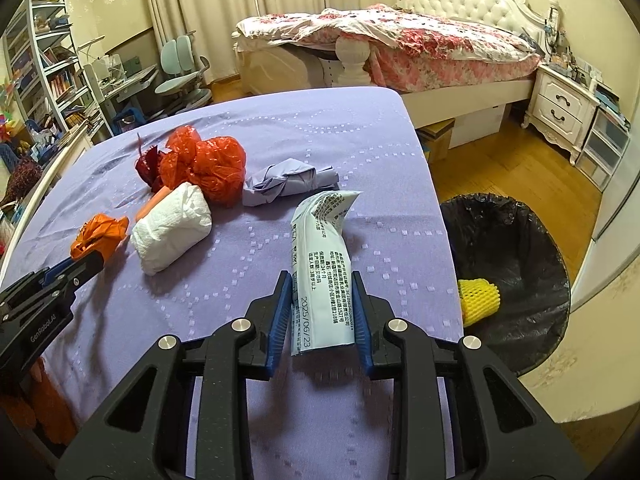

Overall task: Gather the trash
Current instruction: 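Carry the medicine box and orange bag over the black bin and open both grippers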

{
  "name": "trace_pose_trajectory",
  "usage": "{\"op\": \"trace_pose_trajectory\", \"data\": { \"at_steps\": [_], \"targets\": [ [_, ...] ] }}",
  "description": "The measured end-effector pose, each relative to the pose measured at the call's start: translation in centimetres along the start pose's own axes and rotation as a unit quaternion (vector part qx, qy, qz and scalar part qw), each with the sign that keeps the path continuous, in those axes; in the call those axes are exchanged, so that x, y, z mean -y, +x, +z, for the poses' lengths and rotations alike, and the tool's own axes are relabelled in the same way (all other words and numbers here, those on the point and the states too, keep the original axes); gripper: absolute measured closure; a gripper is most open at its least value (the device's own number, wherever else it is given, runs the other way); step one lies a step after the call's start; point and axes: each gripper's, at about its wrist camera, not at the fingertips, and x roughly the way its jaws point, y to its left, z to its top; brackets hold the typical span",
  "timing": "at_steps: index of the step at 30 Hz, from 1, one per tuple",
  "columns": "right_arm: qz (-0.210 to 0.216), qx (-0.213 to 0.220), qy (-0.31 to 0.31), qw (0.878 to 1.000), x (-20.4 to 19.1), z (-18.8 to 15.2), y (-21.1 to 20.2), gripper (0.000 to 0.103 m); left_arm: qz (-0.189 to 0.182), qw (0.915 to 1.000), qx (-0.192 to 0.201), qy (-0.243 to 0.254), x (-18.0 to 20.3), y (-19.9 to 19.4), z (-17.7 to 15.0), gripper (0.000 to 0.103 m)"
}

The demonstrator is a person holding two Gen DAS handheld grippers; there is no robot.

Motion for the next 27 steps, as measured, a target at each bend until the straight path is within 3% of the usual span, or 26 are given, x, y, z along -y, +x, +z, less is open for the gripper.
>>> {"op": "trace_pose_trajectory", "data": {
  "at_steps": [11,27],
  "targets": [
    [-0.01,0.032,0.023,0.999,2.3,-0.6,-3.5,0.075,-0.047,0.998,0.031,0.029,4.3,-3.0,0.2,0.074],
    [-0.071,0.071,0.087,0.991,12.2,0.0,-6.0,0.075,-0.135,0.984,0.046,0.107,17.1,-1.0,2.6,0.074]
  ]
}}
